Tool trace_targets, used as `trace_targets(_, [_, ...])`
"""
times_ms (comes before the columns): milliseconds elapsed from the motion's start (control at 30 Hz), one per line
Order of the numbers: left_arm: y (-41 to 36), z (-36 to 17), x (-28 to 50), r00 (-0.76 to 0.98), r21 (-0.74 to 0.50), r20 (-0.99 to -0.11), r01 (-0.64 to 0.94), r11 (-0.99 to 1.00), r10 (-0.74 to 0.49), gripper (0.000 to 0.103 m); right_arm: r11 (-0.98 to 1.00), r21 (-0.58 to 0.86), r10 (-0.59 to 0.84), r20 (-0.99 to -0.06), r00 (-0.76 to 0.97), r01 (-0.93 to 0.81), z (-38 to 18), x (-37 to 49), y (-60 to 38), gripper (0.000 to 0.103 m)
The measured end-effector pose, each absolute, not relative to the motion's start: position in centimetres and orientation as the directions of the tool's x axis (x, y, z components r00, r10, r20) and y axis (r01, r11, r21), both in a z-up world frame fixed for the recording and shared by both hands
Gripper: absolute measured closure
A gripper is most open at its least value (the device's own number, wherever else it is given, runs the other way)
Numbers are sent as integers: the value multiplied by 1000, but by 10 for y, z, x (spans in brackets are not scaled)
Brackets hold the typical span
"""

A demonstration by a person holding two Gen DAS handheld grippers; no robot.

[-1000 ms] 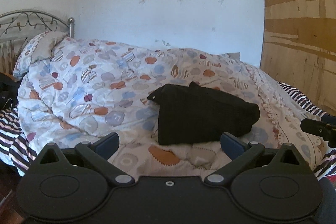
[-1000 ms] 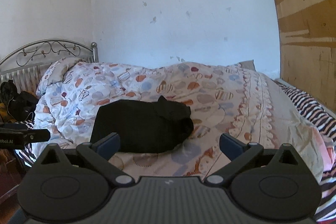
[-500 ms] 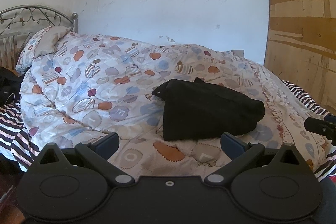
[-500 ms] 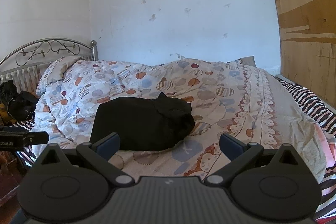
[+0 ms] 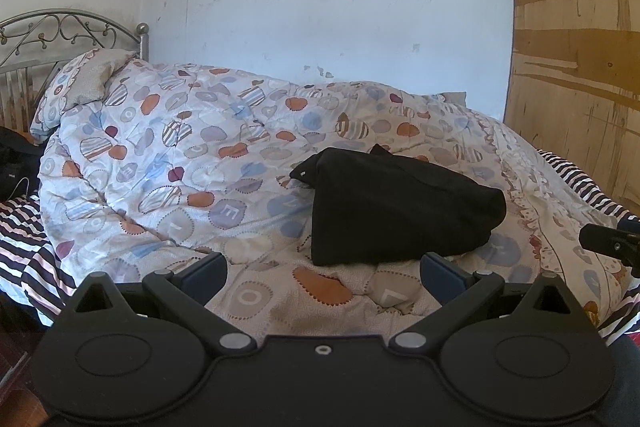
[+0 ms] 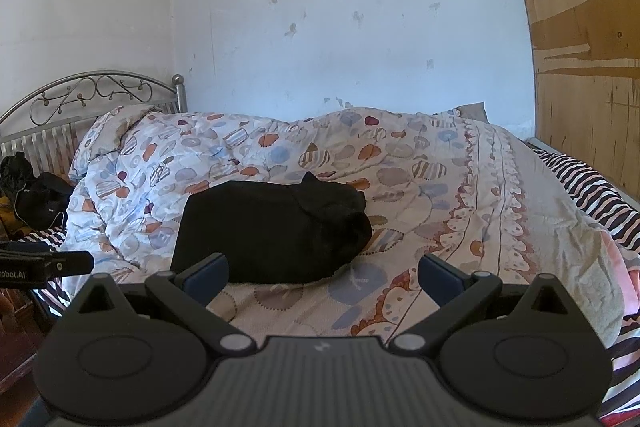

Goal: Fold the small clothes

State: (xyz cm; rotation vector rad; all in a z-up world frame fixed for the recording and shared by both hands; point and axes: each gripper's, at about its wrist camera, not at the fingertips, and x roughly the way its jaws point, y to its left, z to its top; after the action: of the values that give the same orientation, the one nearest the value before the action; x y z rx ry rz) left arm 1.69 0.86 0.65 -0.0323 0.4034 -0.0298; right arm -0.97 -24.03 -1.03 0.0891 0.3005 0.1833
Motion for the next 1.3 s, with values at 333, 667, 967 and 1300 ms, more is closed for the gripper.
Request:
trace_targets(333, [10,6,17,919,-37,-393,22,999,-35,1,979,115,193,-287,938,-166,-11,-9,-239,0])
trace_targets(667, [9,7,17,919,-36,-394,22,999,-34,1,979,116,193,-288,938,-166,-10,-9,-239,0])
trace_targets(967, [9,7,18,918,-35,-395,22,999,-34,1,979,117,193,-289,938,-166,-11,-9,-239,0])
trace_targets(1300, [10,6,18,917,-36,-398,21,999,-34,1,979,118,192,-293,937,-164,-11,-8,-239,0])
